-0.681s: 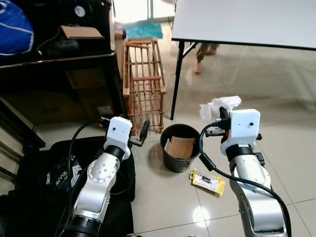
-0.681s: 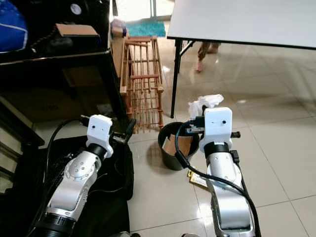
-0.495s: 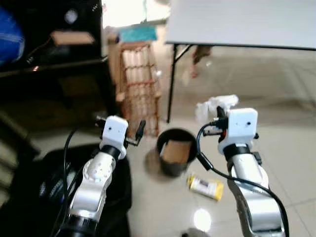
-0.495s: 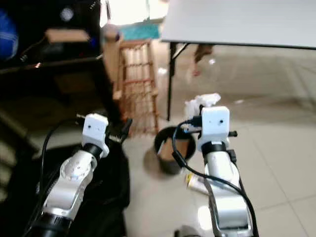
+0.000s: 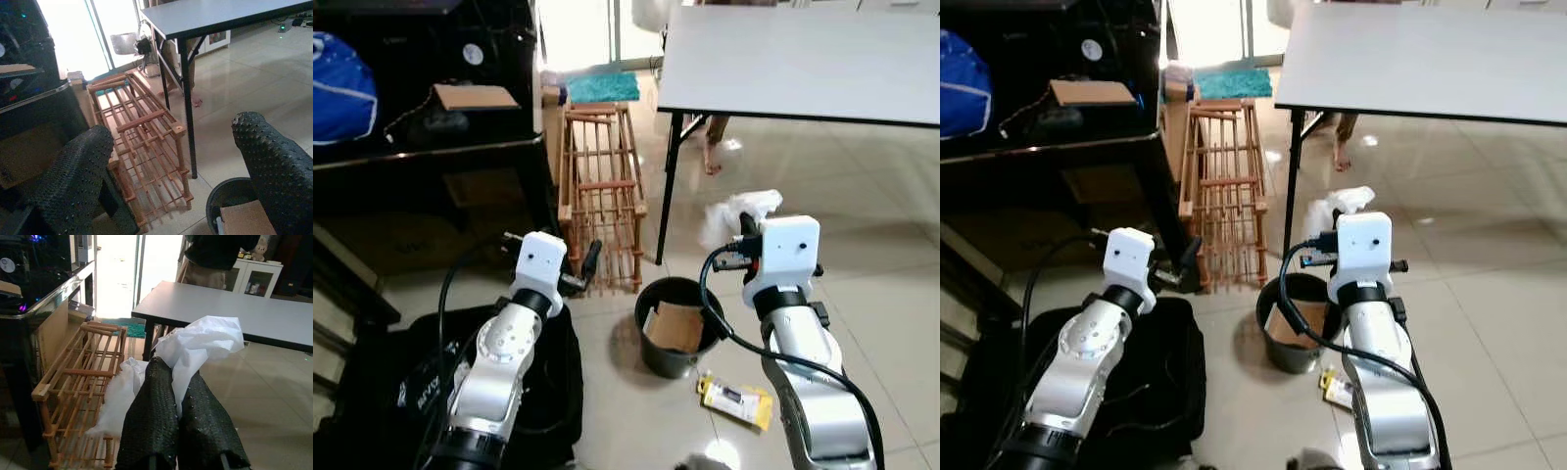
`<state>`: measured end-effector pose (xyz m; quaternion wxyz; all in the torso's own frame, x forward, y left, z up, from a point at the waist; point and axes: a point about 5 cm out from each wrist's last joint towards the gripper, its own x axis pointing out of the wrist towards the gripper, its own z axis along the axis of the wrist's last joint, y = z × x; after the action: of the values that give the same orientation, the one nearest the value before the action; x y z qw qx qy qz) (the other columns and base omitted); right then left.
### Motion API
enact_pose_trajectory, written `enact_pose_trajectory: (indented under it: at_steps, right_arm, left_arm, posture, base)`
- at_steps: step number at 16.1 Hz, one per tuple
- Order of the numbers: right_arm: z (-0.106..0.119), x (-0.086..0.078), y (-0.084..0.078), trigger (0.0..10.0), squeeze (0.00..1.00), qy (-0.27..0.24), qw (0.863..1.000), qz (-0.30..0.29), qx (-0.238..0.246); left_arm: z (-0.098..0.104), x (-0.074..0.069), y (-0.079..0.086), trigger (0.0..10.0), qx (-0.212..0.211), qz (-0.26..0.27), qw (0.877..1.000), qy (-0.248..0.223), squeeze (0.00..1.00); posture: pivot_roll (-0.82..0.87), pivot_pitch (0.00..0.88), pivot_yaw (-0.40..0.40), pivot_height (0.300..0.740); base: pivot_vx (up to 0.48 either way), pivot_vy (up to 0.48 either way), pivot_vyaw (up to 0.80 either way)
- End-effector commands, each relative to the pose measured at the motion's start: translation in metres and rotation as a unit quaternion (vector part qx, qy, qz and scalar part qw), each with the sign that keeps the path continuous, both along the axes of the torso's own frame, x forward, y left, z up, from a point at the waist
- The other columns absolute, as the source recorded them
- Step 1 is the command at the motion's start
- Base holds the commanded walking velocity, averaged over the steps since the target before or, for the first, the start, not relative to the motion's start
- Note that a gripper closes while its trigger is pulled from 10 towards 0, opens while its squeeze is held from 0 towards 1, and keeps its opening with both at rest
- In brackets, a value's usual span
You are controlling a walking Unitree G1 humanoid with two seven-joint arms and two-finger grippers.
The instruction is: Picking trash to rubbish bin
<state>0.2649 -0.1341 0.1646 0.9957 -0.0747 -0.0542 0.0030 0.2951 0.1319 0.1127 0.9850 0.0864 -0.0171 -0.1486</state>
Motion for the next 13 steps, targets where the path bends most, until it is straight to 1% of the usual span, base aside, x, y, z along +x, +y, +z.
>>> enact_pose_trajectory:
  at_steps: [1, 11, 13]
  right_arm:
    - [0.0013, -0.0006, -0.0057, 0.0, 0.0, -0.004, 1.0, -0.011, -0.004]
    - [-0.0006, -0.0011, -0.0052, 0.0, 0.0, 0.0, 1.0, -0.012, -0.007]
    - [-0.0033, -0.0016, -0.0077, 0.0, 0.0, 0.006, 1.0, -0.021, -0.01]
  left_arm:
    - [0.0, -0.0006, -0.0057, 10.0, -0.001, -0.009, 1.0, 0.0, 0.0]
    - [-0.0018, -0.0017, -0.0056, 10.0, 0.003, -0.006, 1.0, 0.002, 0.0]
    - [-0.0018, -0.0019, -0.0044, 10.0, 0.003, -0.002, 1.0, 0.001, 0.0]
  posture:
    - [-0.03, 0.118, 0.039, 0.74]
    - [-0.03, 0.122, 0.036, 0.74]
    - [-0.03, 0.127, 0.037, 0.74]
  base:
    - [0.352, 0.0, 0.0]
    - [0.349, 0.0, 0.0]
    - [0.0, 0.0, 0.0]
